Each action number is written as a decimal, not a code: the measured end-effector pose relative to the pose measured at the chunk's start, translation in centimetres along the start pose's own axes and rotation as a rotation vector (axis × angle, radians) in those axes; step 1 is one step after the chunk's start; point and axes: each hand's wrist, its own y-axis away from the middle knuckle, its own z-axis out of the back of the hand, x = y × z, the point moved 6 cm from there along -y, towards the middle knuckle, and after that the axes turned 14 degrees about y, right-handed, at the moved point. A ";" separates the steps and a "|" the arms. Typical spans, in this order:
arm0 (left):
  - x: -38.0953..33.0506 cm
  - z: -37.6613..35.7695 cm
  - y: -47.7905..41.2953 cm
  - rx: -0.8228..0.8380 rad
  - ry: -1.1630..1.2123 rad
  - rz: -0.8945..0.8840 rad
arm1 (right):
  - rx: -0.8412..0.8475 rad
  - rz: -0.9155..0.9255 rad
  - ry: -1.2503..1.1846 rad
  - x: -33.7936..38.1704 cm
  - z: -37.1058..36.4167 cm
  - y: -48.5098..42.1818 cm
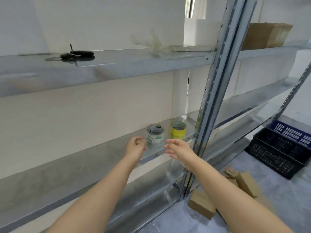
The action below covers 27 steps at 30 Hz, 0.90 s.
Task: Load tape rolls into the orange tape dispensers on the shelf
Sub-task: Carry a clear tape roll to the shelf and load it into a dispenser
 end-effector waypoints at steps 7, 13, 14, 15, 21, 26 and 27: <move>1.4 -2.8 -7.9 -0.122 -0.171 0.081 | 0.119 0.114 0.422 1.5 1.5 -11.7; 4.7 -4.7 -10.8 -0.075 -0.320 0.142 | 0.263 0.331 0.749 0.7 -0.2 -17.7; 5.4 -4.9 -11.0 -0.079 -0.263 0.183 | 0.306 0.330 0.756 0.0 -0.8 -18.2; 5.9 -5.2 -11.2 -0.084 -0.218 0.212 | 0.335 0.323 0.737 -0.7 -1.5 -18.7; 4.8 -5.7 -11.7 -0.167 -0.280 0.086 | 0.149 0.345 0.755 -1.3 -2.9 -20.7; 3.0 -0.6 -10.6 -0.266 -0.171 0.050 | 0.123 0.543 0.709 3.1 -5.8 -19.5; 2.5 0.8 -10.1 -0.294 -0.181 0.043 | 0.145 0.577 0.703 4.1 -6.8 -18.9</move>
